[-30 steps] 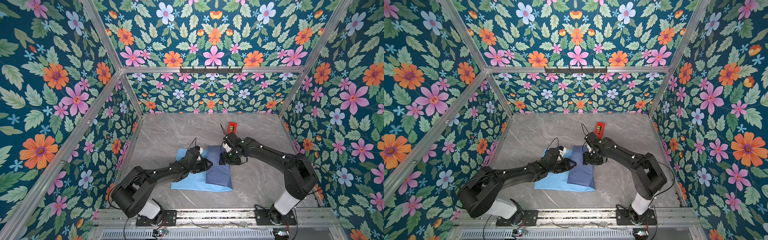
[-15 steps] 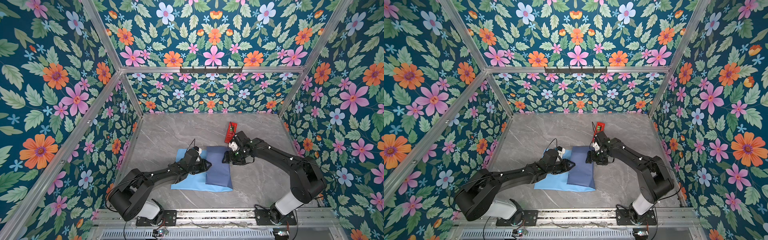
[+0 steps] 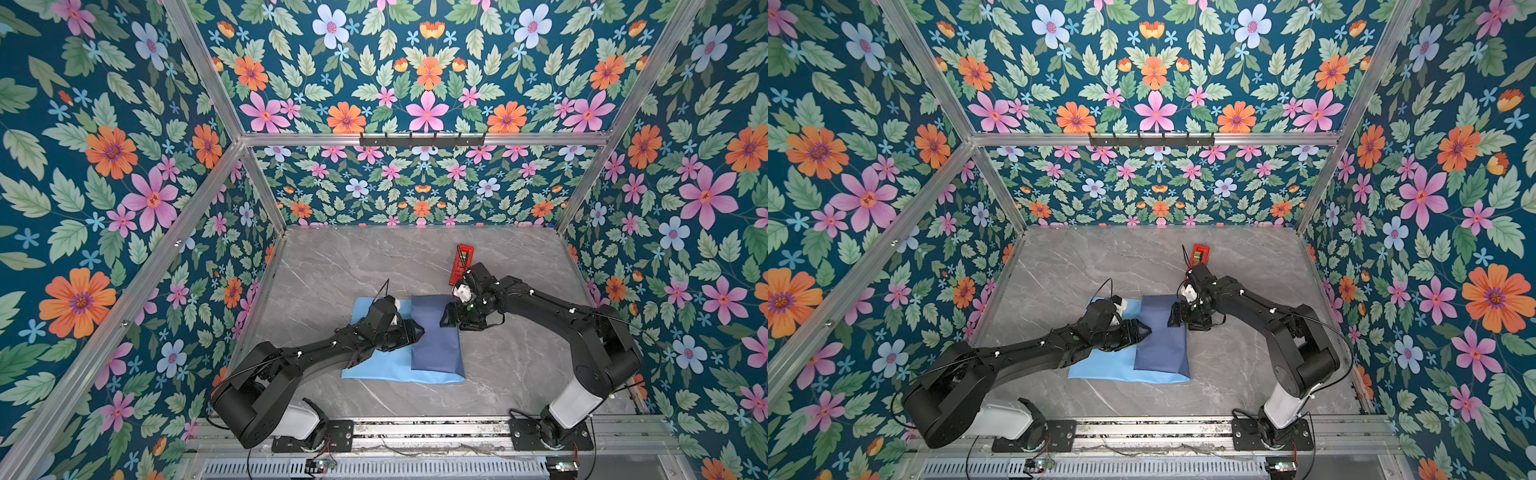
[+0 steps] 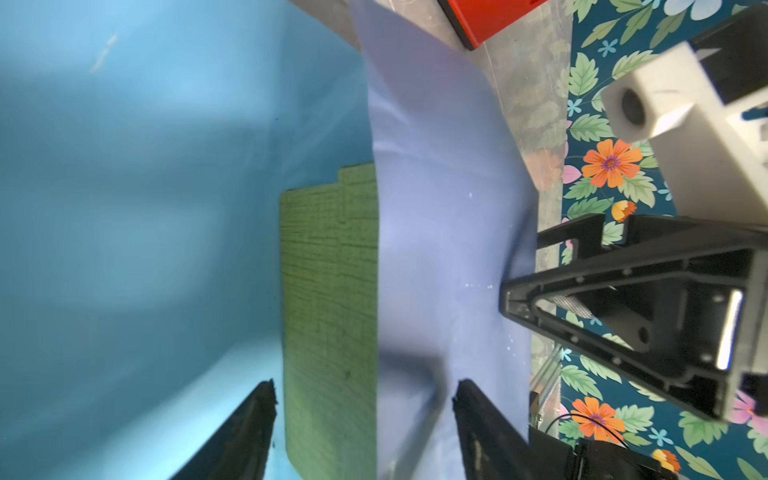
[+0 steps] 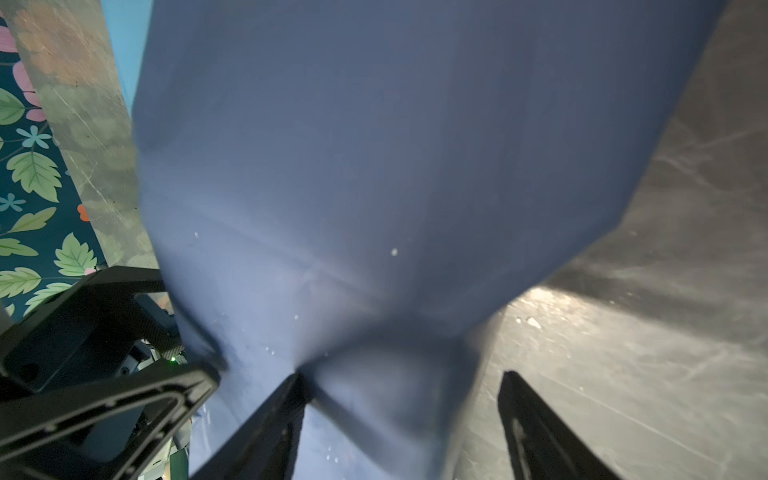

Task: Wrap the gift box in paper

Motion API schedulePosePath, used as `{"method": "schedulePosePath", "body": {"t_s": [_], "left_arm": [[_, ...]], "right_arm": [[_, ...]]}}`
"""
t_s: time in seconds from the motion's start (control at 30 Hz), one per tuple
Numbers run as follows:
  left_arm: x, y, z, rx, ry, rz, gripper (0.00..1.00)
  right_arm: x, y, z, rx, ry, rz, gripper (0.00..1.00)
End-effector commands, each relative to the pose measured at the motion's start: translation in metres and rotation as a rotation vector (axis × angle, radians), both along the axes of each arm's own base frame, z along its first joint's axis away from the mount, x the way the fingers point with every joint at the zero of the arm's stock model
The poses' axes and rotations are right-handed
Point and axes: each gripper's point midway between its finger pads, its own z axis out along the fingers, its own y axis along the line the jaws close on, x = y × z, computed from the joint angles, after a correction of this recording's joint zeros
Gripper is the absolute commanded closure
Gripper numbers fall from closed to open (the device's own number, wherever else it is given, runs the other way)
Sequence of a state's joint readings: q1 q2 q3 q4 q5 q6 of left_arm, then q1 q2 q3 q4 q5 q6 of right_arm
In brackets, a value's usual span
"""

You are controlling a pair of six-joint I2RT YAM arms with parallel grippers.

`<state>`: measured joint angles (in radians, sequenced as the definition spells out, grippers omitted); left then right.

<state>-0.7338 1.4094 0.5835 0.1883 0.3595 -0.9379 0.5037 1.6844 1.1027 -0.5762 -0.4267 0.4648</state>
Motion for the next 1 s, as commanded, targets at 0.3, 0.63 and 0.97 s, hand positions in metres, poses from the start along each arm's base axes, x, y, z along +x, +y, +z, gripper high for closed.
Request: {"method": "schedulePosePath", "body": {"t_s": [0.3,0.63,0.97], "left_arm": [[0.005,-0.012,-0.003,-0.001,0.023,-0.053,0.26],[0.005,0.007,-0.025,0.114,0.030,-0.023,0.52],[0.003,0.008,-0.026,0.089,0.036,-0.004,0.63]], "right_arm": [[-0.001,0.009,-0.009,-0.056,0.001,0.030,0.25],[0.000,-0.001,0.006,-0.067,-0.026,0.025,0.21],[-0.005,0.002,0.017,0.016,-0.028,-0.004,0.20]]}}
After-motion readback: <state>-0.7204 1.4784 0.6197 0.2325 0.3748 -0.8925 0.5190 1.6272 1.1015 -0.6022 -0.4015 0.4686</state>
